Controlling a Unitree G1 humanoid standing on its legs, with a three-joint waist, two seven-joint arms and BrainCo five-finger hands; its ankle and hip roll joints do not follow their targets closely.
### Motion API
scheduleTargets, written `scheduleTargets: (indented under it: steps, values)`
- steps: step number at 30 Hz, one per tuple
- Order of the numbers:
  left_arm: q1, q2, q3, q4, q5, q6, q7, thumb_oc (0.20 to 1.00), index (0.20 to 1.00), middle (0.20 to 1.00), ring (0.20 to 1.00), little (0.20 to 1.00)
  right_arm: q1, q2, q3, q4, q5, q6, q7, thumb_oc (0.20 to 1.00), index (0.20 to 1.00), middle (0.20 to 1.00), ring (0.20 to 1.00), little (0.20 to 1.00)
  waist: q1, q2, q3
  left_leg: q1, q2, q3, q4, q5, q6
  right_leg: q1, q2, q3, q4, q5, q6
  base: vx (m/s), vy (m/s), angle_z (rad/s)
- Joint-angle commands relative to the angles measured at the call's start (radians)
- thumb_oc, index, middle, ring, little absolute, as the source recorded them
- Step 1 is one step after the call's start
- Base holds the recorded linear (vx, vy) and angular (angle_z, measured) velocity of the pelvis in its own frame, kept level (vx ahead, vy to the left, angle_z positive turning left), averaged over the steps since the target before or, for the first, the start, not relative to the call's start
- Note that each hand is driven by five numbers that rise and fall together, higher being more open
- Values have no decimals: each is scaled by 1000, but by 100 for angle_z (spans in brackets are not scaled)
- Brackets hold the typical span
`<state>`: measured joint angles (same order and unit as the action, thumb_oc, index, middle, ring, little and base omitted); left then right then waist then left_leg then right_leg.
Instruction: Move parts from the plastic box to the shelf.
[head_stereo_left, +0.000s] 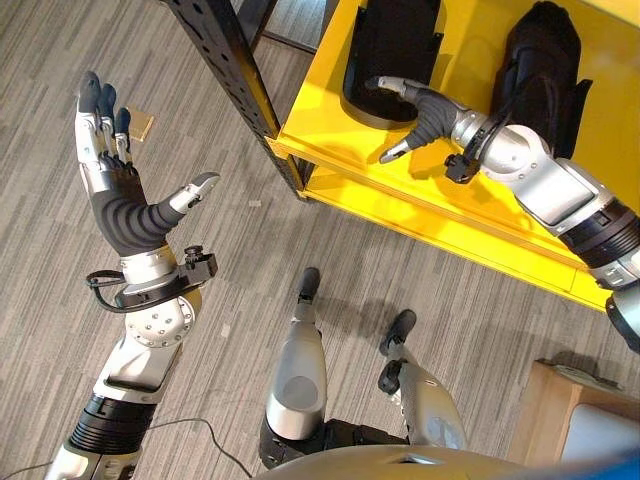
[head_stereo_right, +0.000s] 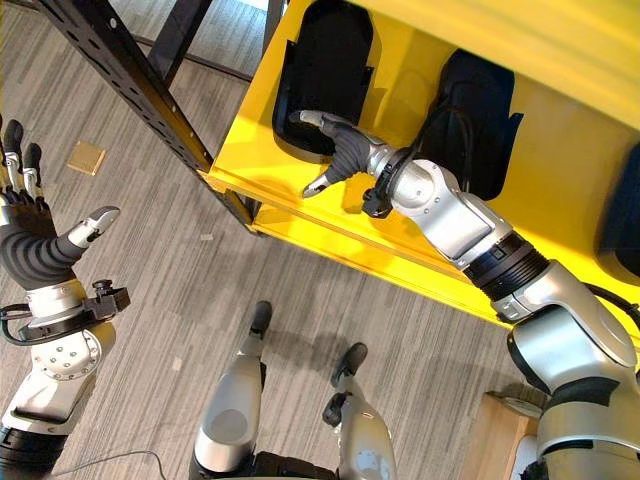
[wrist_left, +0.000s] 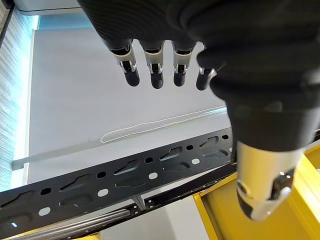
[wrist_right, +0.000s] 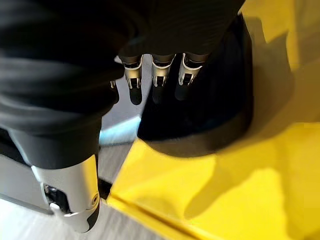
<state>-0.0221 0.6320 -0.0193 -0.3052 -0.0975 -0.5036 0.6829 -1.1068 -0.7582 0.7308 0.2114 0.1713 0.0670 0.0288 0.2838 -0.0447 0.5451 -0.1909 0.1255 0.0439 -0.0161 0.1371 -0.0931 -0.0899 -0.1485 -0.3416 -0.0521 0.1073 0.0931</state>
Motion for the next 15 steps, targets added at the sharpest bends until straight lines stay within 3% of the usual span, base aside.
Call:
scheduleTargets:
  steps: [1, 2, 7, 11, 15]
  values:
    - [34, -33, 1, -54, 4, -51, 42, 1000, 1000, 1000, 1000, 1000, -145, 22, -21, -57, -18, -197, -121, 1000, 1000, 1000, 1000, 1000, -11, 19, -25, -10, -69, 50, 26, -38, 54, -31, 7, 3, 128, -66, 0, -21, 70, 1]
    - [37, -37, 2, -56, 6, -53, 41, 1000, 1000, 1000, 1000, 1000, -140, 26, -33, -81, -17, -202, -117, 1000, 1000, 1000, 1000, 1000, -12, 22, -25, -9, -70, 51, 25, -38, 55, -31, 6, 4, 128, -67, 0, -29, 91, 0]
    - [51, -64, 18, -73, -2, -61, 39, 1000, 1000, 1000, 1000, 1000, -40, 1, -101, -345, 80, -72, -7, 1000, 1000, 1000, 1000, 1000, -32, 31, -25, -2, -73, 57, 23, -44, 56, -36, 2, 17, 130, -70, 1, -25, 46, 1]
    - [56, -72, 35, -78, -11, -62, 13, 1000, 1000, 1000, 1000, 1000, 100, -33, -121, -500, 209, 20, 130, 1000, 1000, 1000, 1000, 1000, -55, 14, -25, 12, -66, 71, 9, -42, 57, -33, 4, 32, 114, -56, 7, -56, -1, 0]
    - [62, -77, 34, -85, 10, -54, 43, 1000, 1000, 1000, 1000, 1000, 253, -63, -109, -613, 269, 24, 207, 1000, 1000, 1000, 1000, 1000, -85, -5, -29, 42, -51, 99, -14, -39, 52, -20, 2, 47, 89, -37, 19, -69, -3, -5]
